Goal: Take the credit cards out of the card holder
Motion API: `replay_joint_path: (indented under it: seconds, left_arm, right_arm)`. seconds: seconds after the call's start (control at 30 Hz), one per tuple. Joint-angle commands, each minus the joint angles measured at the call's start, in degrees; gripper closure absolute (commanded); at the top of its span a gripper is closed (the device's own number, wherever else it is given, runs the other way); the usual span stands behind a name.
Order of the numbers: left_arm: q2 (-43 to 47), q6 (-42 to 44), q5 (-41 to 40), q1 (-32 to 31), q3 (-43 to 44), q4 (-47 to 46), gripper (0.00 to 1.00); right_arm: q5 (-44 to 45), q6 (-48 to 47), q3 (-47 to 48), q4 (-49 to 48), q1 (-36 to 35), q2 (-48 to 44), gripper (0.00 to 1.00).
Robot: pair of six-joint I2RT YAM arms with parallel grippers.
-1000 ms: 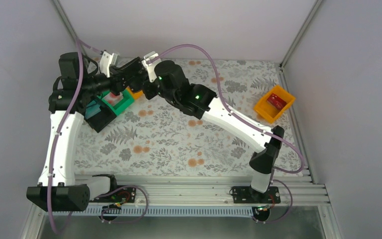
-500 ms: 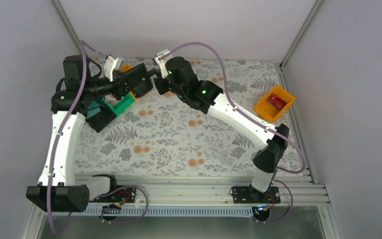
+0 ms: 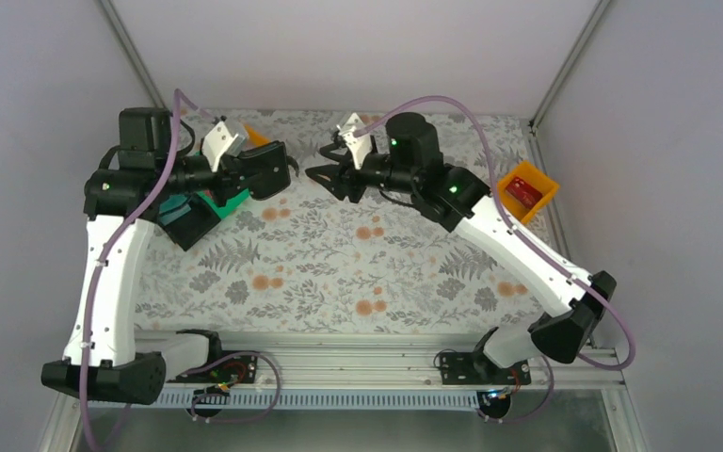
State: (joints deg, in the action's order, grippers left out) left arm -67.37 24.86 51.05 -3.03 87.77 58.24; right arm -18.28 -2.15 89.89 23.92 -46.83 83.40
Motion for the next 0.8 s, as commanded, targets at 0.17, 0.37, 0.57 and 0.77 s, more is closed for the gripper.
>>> replay_joint_path:
  seconds: [0.17,0.37,0.57,0.77]
  left_arm:
    - [4.0,21.5,9.6,-1.6,5.6,14.5,0.98]
    - [4.6,21.9,12.8,-1.8,4.8,14.5,0.98]
    - [4.2,24.3,15.5,-1.8,5.2,16.2,0.98]
    - [3.5,25.3,15.7,-1.7,5.8,17.3,0.98]
  right_arm:
    - [-17.4,0.7,3.5,-3.7,2.4,0.9,0.46]
    - [-23.6,-1.2,3.2,-4.0,1.7,1.5,0.45]
    - [-25.1,-3.6,5.3,-1.3,0.6,3.5,0.49]
    - [-26.4,-7.4,6.1,0.9,-0.6,3.8,0.48]
